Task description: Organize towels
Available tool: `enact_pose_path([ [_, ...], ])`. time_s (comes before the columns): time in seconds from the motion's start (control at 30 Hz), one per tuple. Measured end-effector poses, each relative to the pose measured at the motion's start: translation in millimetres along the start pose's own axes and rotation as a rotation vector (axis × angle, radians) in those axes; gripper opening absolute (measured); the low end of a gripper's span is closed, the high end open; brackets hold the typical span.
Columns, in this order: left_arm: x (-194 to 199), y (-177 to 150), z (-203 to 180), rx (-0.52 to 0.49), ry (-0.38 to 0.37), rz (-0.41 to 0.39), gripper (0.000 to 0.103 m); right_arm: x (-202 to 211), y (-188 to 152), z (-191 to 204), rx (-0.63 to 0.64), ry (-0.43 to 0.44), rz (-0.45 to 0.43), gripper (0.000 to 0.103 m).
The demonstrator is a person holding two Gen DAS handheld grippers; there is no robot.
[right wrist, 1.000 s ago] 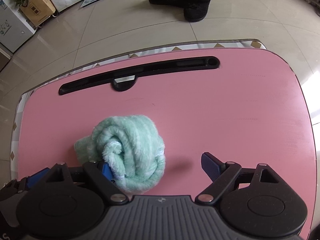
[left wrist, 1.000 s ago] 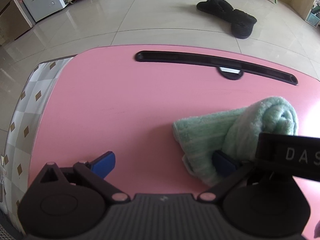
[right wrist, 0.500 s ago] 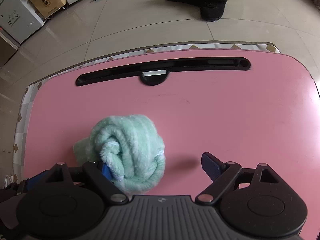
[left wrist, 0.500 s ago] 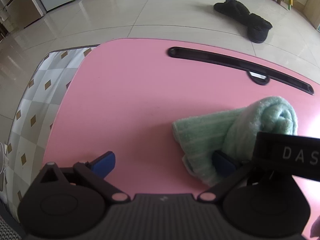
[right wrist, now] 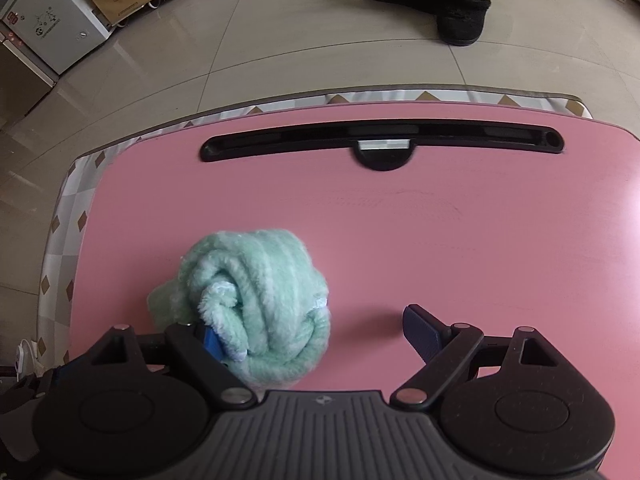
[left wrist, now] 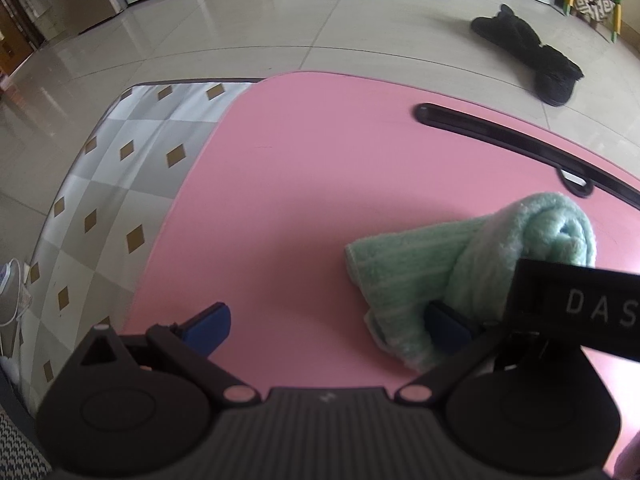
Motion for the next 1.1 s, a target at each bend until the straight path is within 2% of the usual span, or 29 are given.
enact_pose_path([
  [0.73, -9.5, 5.5, 66.2, 0.133, 0.074, -0.004, 0.103, -14.6, 1.7, 65.8, 0.076, 0.035, -0.046, 0.087],
  [1.1, -13.5, 13.8, 86.3, 0.160, 0.117, -0.025, 0.103, -17.5, 3.3, 89.7, 0.082, 0.052, -0.067, 0.087],
])
Point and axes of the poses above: each gripper's, at about its wrist camera, not at the fingertips, and x roughly against the way its jaws point, z to its left, y to its top, the point moved 10 cm from there along -x, roughly the way its jaws point, and after that the axes turned 6 degrees about -x, right-handed, at the moved point
